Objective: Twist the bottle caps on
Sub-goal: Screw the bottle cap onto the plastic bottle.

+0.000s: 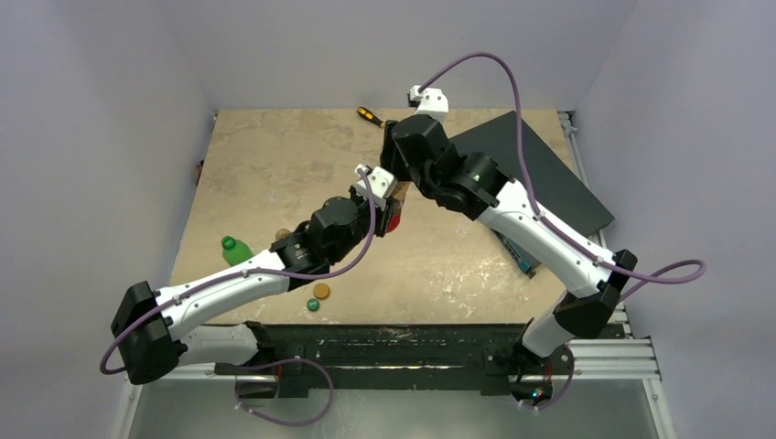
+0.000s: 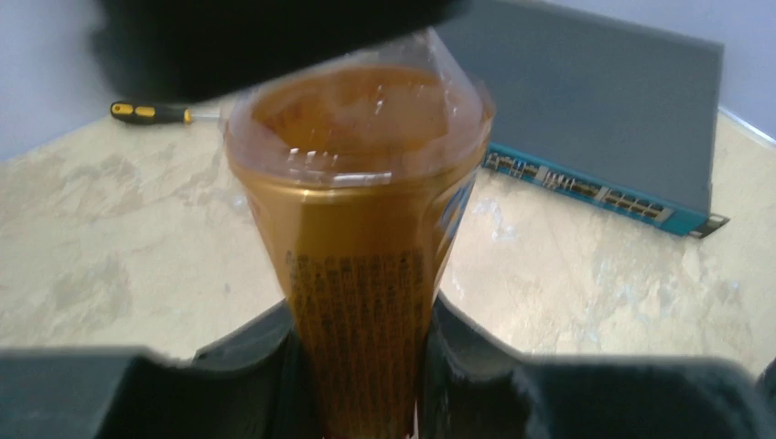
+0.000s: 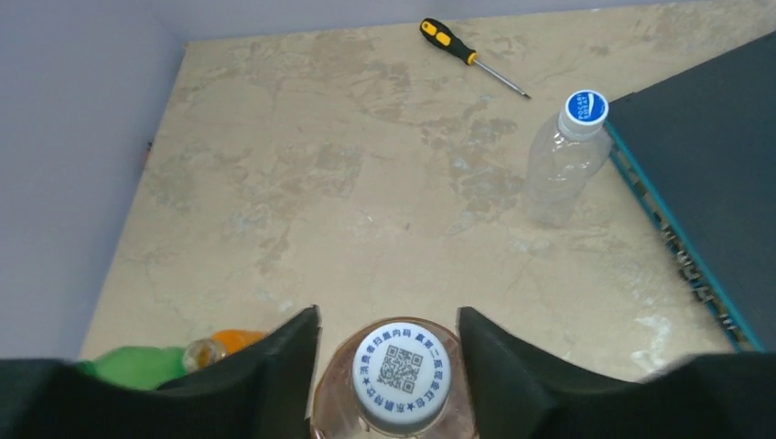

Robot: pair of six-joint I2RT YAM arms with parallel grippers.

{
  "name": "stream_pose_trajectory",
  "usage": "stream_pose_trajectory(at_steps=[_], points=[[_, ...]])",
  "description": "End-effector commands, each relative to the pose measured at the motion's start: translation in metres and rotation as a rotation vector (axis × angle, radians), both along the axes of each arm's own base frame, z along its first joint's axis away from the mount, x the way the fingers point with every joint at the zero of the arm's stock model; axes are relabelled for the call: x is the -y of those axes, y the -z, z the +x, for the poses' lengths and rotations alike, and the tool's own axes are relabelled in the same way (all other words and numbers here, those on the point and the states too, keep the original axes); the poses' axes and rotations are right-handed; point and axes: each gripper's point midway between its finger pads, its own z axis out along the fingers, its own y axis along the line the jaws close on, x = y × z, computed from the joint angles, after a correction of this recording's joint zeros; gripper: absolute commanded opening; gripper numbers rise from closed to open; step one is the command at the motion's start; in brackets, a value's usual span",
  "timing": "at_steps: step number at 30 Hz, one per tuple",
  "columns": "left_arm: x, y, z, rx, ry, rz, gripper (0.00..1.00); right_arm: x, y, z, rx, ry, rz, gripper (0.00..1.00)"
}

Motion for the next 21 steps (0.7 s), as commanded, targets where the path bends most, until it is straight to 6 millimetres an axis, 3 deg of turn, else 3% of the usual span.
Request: stream_pose_trajectory(at_steps=[1, 2, 4, 11, 14, 21], points=[[0.002, -0.037, 0.001, 0.134, 0.027, -0.044, 0.00, -0.013, -0.005, -0.026, -0.074, -0.181, 0.049, 0.75], [0.005, -0.032, -0.003, 0.131, 0.059, -0.035, 0.00, -0.007, -0.010, -0.025, -0.069, -0.200, 0.062, 0.85], [0.006, -0.021, -0.010, 0.129, 0.112, 0.016, 0.00, 0.000, -0.017, -0.027, -0.065, -0.262, 0.067, 0.92], [0.003, 0.011, -0.024, 0.118, 0.188, 0.061, 0.00, 0.016, -0.012, -0.050, -0.117, -0.394, 0.039, 0.81], [0.002, 0.014, -0.025, 0.128, 0.195, 0.054, 0.00, 0.019, 0.000, -0.060, -0.159, -0.417, 0.020, 0.71], [0.006, 0.016, -0.029, 0.147, 0.226, 0.045, 0.00, 0.021, 0.022, -0.065, -0.208, -0.428, -0.008, 0.68]])
